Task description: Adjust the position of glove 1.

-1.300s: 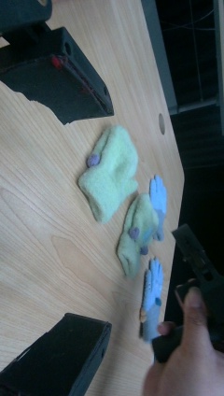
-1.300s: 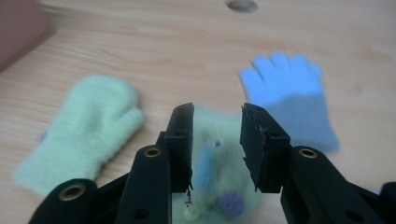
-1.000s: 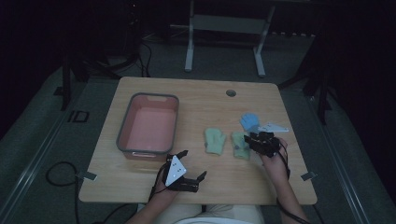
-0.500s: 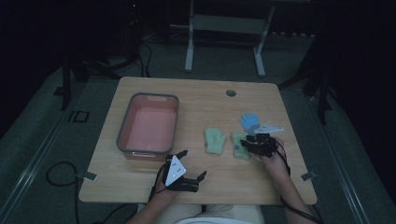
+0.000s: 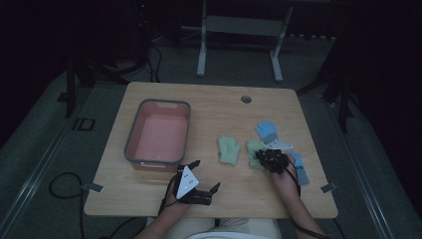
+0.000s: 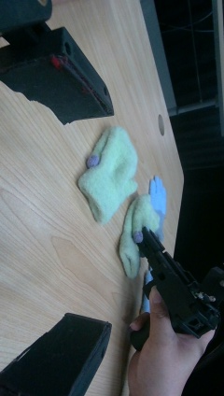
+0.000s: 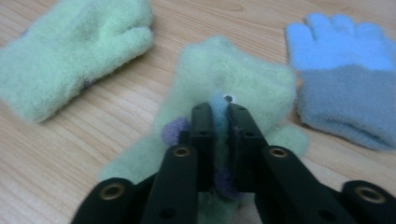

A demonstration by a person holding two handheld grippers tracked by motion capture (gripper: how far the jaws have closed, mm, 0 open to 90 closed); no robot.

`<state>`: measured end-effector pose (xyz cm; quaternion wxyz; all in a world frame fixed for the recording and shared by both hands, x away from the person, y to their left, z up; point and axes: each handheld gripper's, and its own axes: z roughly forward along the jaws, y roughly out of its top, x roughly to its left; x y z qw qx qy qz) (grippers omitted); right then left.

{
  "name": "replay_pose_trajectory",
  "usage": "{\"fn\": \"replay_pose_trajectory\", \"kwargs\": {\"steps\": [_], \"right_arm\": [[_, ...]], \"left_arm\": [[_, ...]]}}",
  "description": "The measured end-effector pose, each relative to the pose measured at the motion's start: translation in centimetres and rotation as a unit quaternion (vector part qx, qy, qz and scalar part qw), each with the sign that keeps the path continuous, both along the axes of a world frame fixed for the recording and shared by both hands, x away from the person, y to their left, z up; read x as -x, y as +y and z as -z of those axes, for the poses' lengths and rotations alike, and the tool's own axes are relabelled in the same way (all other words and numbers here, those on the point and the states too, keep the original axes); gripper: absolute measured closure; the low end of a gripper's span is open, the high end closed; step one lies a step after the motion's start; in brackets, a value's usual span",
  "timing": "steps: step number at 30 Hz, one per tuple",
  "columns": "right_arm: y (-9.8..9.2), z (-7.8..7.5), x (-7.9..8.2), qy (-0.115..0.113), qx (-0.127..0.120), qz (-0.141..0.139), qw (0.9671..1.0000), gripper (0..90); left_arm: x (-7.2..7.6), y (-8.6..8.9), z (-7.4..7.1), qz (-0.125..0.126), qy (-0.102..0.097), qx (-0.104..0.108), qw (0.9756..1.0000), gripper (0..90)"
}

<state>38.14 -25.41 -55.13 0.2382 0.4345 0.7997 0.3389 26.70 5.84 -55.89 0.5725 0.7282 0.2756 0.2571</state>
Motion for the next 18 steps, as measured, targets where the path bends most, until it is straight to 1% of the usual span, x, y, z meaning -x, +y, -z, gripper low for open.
{"fn": "replay_pose_trajectory", "kwargs": {"steps": [2, 4, 6, 7, 8, 10, 12, 13, 14, 15, 16, 18], "right_arm": [[0.4, -0.2, 0.2, -0.005, 0.007, 0.012, 0.9999, 85.8], [0.6, -0.8, 0.2, -0.009, 0.001, 0.024, 0.9997, 86.6], [0.8, -1.7, 0.3, -0.016, -0.001, 0.036, 0.9992, 86.8], [1.0, -2.2, 0.3, -0.018, -0.003, 0.04, 0.999, 86.8], [1.1, -2.8, 0.3, -0.025, -0.003, 0.043, 0.9988, 86.8], [1.6, -4.1, 0.3, -0.037, 0.002, 0.044, 0.9984, 86.7], [2.0, -5.4, 0.4, -0.051, -0.002, 0.045, 0.9977, 86.8], [2.2, -6.1, 0.4, -0.062, -0.003, 0.047, 0.997, 86.8], [2.5, -6.9, 0.5, -0.068, -0.011, 0.048, 0.9965, 86.8], [2.7, -7.3, 0.4, -0.068, -0.017, 0.048, 0.9964, 86.8], [2.9, -7.8, 0.4, -0.074, -0.021, 0.048, 0.9958, 86.9], [3.6, -8.7, 0.4, -0.078, -0.026, 0.048, 0.9954, 87.0]], "left_arm": [[0.0, 0.0, 0.0, 0.0, 0.001, 0.001, 1.0, 0.8], [0.0, 0.0, 0.0, -0.001, 0.001, 0.001, 1.0, 0.8], [0.0, 0.0, 0.0, 0.0, 0.001, 0.001, 1.0, 0.8], [0.0, 0.0, 0.0, -0.001, 0.001, 0.0, 1.0, 0.8], [0.0, 0.0, 0.0, 0.0, 0.001, 0.0, 1.0, 0.8], [0.0, 0.0, 0.0, 0.0, 0.001, 0.0, 1.0, 0.8], [0.0, 0.0, 0.0, 0.0, 0.0, 0.0, 1.0, 0.8], [0.0, 0.0, 0.0, 0.0, 0.0, 0.0, 1.0, 0.8], [0.0, 0.0, 0.0, 0.0, 0.001, 0.0, 1.0, 0.8], [0.0, 0.0, 0.0, 0.0, 0.001, -0.001, 1.0, 0.8], [0.0, 0.0, 0.0, 0.0, 0.001, 0.0, 1.0, 0.8], [0.0, 0.0, 0.0, 0.0, 0.001, 0.0, 1.0, 0.8]]}}
